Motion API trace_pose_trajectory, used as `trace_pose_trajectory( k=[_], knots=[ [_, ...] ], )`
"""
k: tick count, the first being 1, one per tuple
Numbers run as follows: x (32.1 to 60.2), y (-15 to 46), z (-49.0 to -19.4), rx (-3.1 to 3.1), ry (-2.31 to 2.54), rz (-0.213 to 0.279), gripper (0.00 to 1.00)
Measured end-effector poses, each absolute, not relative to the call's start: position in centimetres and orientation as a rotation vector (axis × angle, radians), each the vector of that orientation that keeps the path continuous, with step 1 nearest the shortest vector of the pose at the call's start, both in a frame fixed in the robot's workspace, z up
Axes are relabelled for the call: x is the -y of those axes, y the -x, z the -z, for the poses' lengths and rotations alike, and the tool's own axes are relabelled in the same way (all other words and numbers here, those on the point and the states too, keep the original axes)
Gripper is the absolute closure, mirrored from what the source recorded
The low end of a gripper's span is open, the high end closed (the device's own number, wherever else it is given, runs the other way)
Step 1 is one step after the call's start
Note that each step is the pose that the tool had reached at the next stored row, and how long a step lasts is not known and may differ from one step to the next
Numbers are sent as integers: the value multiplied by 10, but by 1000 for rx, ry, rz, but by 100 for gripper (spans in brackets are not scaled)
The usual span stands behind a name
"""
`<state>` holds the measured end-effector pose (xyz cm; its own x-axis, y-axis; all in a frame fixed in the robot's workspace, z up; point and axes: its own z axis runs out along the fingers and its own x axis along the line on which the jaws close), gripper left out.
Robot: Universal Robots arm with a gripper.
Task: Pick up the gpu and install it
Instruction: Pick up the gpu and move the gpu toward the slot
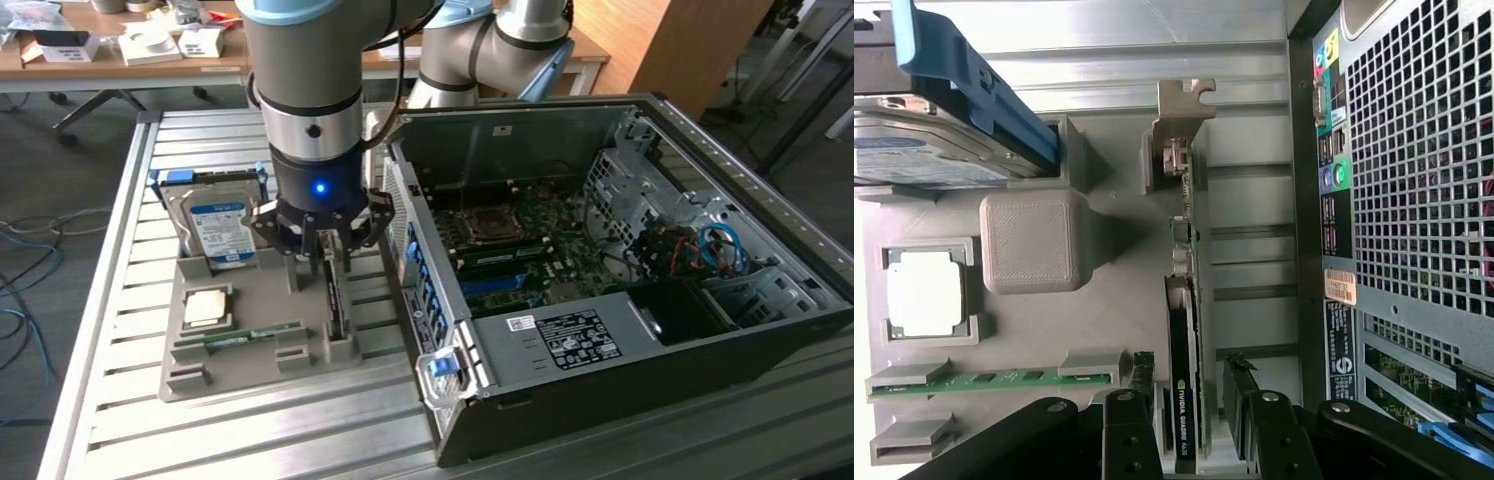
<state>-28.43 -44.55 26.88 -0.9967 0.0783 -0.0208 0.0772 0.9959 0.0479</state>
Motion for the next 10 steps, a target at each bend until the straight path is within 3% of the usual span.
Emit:
trace_pose_trajectory(
  k=[10],
  knots=[
    [450,283,-263,-3116,-121,-74,58]
  ],
)
